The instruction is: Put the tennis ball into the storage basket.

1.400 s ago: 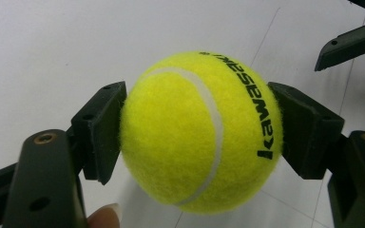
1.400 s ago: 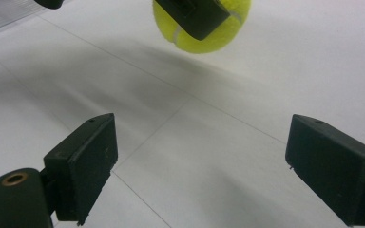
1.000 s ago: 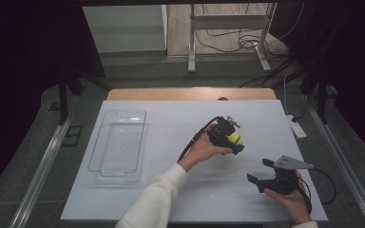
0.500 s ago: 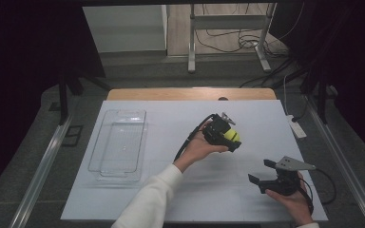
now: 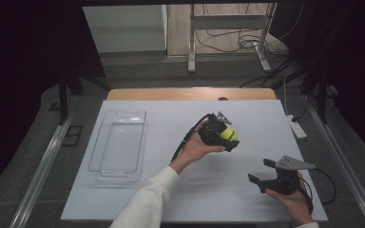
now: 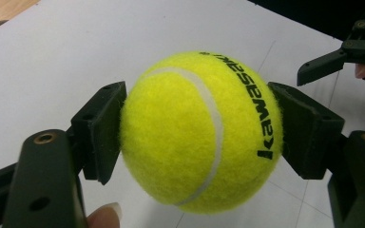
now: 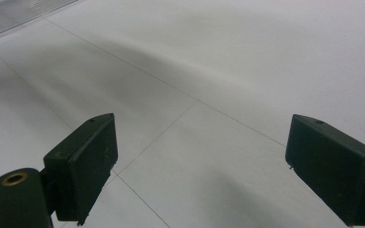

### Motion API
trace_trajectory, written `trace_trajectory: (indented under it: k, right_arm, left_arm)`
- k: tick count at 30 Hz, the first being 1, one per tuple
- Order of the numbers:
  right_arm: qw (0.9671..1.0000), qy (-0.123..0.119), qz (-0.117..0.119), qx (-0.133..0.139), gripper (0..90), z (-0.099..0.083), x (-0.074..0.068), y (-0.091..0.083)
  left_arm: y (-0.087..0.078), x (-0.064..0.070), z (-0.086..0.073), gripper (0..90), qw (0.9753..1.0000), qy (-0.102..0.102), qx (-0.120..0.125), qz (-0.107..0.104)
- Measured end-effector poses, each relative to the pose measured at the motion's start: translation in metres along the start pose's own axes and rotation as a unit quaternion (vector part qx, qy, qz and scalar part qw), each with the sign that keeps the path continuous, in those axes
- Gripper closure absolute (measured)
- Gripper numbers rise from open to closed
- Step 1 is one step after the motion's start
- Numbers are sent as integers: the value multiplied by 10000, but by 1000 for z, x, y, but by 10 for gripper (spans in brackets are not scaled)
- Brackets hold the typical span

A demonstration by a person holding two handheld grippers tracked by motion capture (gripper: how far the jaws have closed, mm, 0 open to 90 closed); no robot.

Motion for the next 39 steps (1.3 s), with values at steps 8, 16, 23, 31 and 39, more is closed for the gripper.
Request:
trace_trajectory:
  k: [8,16,23,31,39]
  right_arm:
    - [10000,57,-49,12,103,-2,3,-3]
    - [10000,60,-28,14,103,-1,2,-2]
    - [10000,25,-19,-5,103,1,1,1]
    - [10000,33,-17,11,103,2,2,2]
    - [10000,19,-31,-11,104,2,2,3]
  left_arm:
    - [-10,-1,-1,261,10000,43,86,-23]
    - [-22,-3,-4,261,9997,-37,239,74]
    - [-33,-7,-7,261,9992,-67,368,109]
    - [-43,-14,-11,261,9987,-110,446,201]
    - [-52,-18,-14,261,9981,-104,553,242]
Point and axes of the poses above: each handheld gripper's, and its own axes: y roughly forward along the jaws, z roughly out of its top, x roughly to its right, the point moved 9 cm from there along y, roughly forward along the jaws, and after that the axes turned 4 degrees about y, right-handed, at the moved point
